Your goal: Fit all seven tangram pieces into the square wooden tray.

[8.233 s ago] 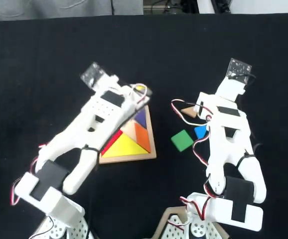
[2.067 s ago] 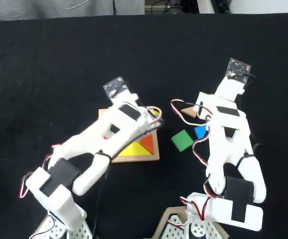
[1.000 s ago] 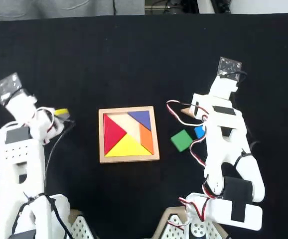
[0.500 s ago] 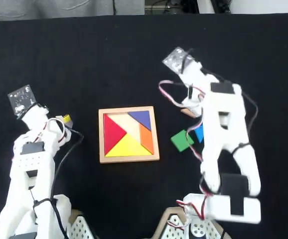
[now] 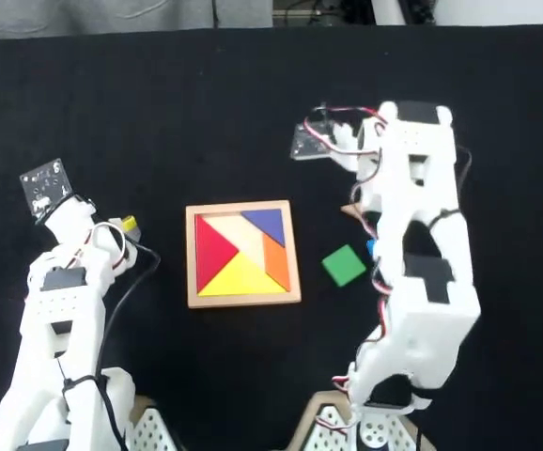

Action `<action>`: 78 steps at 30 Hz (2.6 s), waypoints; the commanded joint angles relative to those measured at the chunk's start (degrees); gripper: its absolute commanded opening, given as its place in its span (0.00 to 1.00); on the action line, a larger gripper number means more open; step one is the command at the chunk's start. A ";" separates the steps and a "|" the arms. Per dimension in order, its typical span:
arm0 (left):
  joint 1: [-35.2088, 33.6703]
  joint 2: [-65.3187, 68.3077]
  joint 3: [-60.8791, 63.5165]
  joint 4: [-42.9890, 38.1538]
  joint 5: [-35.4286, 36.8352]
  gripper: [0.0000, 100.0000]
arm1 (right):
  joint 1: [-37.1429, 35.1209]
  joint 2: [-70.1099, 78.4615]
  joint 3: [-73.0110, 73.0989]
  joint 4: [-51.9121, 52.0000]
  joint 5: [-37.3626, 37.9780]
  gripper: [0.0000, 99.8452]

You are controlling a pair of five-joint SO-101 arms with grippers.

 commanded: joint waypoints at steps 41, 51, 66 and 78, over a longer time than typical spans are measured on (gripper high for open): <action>2.86 -1.14 1.19 -5.10 -0.70 0.22 | -0.53 12.44 -10.77 -5.98 -6.59 0.07; 2.86 -1.14 1.19 -5.10 -0.70 0.22 | -11.43 -1.19 -20.00 10.20 -50.81 0.07; 2.86 -1.14 1.27 -4.92 -0.70 0.22 | -29.71 -0.92 -13.67 11.43 -111.82 0.07; 2.95 -1.14 1.27 -5.01 -0.70 0.22 | -32.35 3.38 -6.64 6.24 -121.32 0.03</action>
